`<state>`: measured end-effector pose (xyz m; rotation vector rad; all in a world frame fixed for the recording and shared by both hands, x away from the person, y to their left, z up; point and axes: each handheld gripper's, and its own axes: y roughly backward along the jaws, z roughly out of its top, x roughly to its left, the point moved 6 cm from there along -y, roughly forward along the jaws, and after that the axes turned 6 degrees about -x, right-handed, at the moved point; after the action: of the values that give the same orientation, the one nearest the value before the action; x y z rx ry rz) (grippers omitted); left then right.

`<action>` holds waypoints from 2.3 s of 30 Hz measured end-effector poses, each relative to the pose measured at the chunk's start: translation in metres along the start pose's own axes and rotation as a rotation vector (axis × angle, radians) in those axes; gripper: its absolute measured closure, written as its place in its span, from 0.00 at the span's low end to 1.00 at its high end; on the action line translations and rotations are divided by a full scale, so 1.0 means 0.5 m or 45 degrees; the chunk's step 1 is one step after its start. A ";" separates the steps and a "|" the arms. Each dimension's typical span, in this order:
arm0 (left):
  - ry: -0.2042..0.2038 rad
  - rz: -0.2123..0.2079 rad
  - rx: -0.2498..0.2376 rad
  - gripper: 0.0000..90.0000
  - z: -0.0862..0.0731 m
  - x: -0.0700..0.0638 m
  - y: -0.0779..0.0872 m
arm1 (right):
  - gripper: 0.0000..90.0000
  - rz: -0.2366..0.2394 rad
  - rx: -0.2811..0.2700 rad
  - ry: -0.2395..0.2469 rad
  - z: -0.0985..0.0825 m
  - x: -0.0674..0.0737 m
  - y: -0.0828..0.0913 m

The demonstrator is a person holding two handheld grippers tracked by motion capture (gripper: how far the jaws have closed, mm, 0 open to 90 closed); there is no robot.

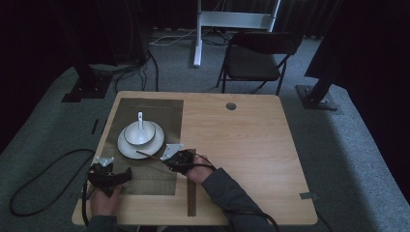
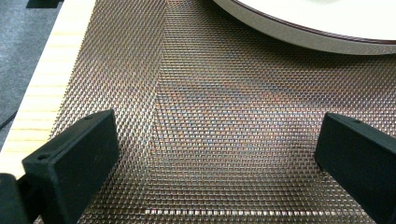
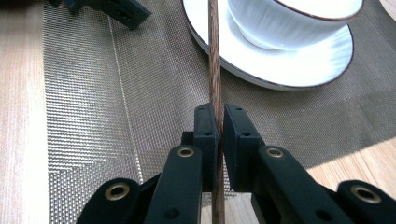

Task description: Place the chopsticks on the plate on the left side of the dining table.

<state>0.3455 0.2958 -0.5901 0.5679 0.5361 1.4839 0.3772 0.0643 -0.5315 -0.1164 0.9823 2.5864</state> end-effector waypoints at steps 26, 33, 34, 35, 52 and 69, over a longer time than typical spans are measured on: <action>0.000 0.001 0.000 0.00 0.000 0.000 0.000 | 0.94 0.041 -0.009 0.061 0.037 -0.011 -0.022; 0.000 0.000 0.000 0.00 0.000 0.000 0.000 | 0.94 0.032 -0.002 0.057 0.045 -0.022 -0.029; 0.000 0.000 0.000 0.00 0.000 0.000 0.000 | 0.94 0.033 -0.003 0.058 0.047 -0.023 -0.030; 0.000 0.001 0.000 0.00 0.000 0.000 0.000 | 0.94 0.032 -0.001 0.060 0.048 -0.024 -0.031; 0.000 0.000 -0.001 0.00 0.000 0.000 0.000 | 0.94 0.028 -0.002 0.105 0.066 -0.031 -0.040; -0.002 -0.001 0.004 0.00 0.000 0.000 0.000 | 0.94 0.058 0.031 0.176 0.102 -0.021 -0.085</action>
<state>0.3453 0.2959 -0.5900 0.5710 0.5374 1.4823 0.4052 0.1238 -0.5174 -0.2728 1.0759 2.6361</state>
